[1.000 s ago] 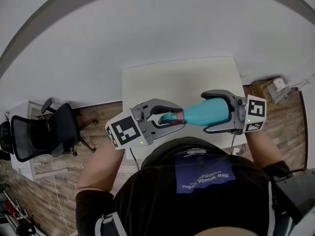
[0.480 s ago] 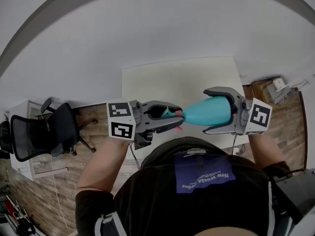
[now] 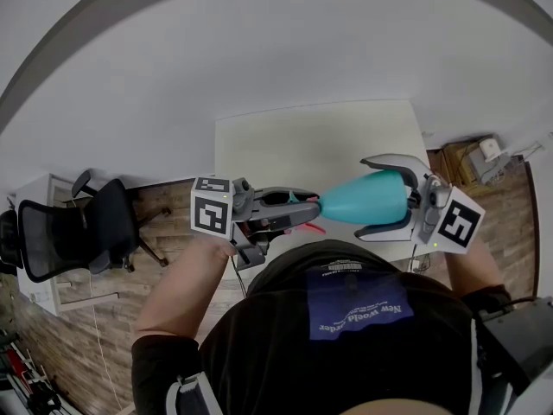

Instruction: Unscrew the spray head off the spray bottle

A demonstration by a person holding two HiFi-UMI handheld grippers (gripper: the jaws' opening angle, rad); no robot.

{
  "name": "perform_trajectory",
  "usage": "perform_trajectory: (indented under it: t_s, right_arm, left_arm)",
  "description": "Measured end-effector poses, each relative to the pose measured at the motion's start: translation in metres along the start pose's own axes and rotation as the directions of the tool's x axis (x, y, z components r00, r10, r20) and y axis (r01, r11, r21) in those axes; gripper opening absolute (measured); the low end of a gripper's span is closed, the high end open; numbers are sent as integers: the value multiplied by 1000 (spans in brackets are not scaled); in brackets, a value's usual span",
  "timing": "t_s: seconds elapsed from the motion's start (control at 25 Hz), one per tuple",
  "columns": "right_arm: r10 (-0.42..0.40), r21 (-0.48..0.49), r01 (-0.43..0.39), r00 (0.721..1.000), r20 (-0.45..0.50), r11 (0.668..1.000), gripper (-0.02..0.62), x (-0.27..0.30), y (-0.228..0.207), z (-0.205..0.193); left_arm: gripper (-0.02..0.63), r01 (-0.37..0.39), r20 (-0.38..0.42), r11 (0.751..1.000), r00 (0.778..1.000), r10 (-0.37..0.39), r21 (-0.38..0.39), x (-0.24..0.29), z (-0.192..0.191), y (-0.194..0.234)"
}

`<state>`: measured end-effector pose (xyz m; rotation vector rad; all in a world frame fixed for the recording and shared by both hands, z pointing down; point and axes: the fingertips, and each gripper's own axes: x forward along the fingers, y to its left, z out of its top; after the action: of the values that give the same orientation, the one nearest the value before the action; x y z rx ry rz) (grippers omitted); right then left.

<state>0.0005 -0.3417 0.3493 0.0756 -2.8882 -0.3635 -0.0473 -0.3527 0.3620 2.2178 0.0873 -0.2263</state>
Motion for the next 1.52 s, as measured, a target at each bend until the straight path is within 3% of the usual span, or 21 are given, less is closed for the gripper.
perform_trajectory:
  t_s: [0.36, 0.76, 1.08, 1.52]
  right_arm:
    - [10, -30, -11, 999, -36, 999, 460, 3, 1, -1]
    - [-19, 93, 11, 996, 87, 996, 460, -16, -8, 4]
    - [-31, 153, 15, 994, 106, 988, 460, -25, -12, -4]
    - [-108, 228, 67, 978, 176, 971, 460, -54, -31, -13]
  left_arm:
    - [146, 23, 15, 999, 1000, -23, -30, -6, 2, -2]
    - [146, 8, 37, 1000, 999, -8, -7, -8, 5, -3]
    - [146, -13, 45, 1000, 999, 13, 20, -11, 4, 0]
    - [146, -61, 137, 997, 989, 53, 51, -25, 8, 3]
